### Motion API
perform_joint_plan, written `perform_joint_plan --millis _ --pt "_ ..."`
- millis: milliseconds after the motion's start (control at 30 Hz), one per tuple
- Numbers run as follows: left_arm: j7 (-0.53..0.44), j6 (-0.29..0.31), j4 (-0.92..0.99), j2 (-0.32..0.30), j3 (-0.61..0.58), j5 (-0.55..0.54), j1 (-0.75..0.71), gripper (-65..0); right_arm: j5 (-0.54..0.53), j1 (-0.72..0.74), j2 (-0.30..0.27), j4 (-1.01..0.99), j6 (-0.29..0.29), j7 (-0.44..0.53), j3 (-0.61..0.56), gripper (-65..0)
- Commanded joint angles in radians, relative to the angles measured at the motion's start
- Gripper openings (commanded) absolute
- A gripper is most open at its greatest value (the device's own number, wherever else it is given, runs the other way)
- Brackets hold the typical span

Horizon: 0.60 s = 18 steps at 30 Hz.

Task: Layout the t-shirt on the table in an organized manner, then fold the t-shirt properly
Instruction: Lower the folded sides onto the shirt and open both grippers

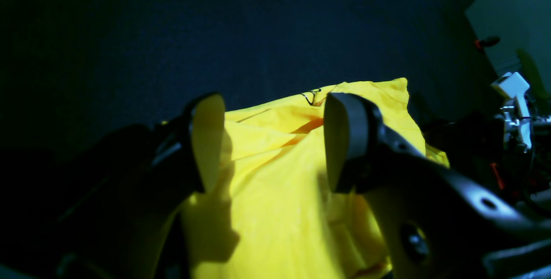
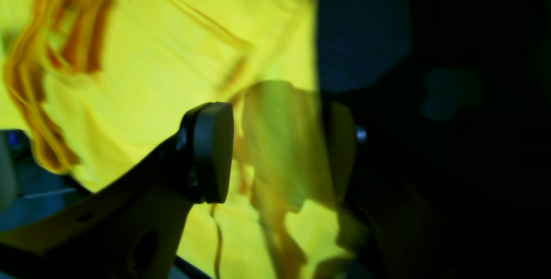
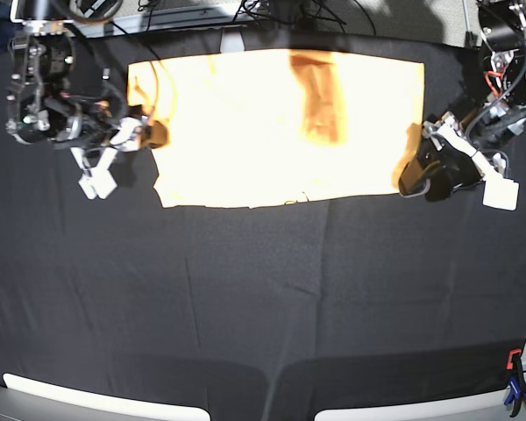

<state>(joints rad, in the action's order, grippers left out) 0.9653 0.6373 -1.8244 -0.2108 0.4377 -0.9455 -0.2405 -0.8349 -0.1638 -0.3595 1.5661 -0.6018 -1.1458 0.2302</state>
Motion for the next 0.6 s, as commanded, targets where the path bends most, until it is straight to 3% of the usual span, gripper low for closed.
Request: perform_joint_plan --millis 0,300,400,533,567 --pt "-0.025 0.01 -0.019 -0.009 0.002 -0.016 0.008 -31.0 -0.017 0.012 -0.003 0.015 0.0 0.013 0.0 -31.9" --pt "-0.043 0.01 -0.019 -0.009 0.002 0.003 0.008 -31.0 -0.013 0.014 0.082 0.015 -0.002 0.013 -0.005 -34.8" --pt "-0.043 0.01 -0.019 -0.009 0.002 0.003 0.008 -31.0 -0.003 0.014 0.089 0.015 -0.002 0.018 -0.005 -44.4" --pt "-0.043 0.01 -0.019 -0.009 0.002 0.003 0.008 -31.0 0.039 0.014 0.088 0.015 -0.001 0.051 -0.004 -65.0" --pt "-0.043 0.01 -0.019 -0.009 0.002 0.003 0.008 -31.0 0.058 0.014 0.088 0.015 -0.002 0.068 -0.004 -65.0"
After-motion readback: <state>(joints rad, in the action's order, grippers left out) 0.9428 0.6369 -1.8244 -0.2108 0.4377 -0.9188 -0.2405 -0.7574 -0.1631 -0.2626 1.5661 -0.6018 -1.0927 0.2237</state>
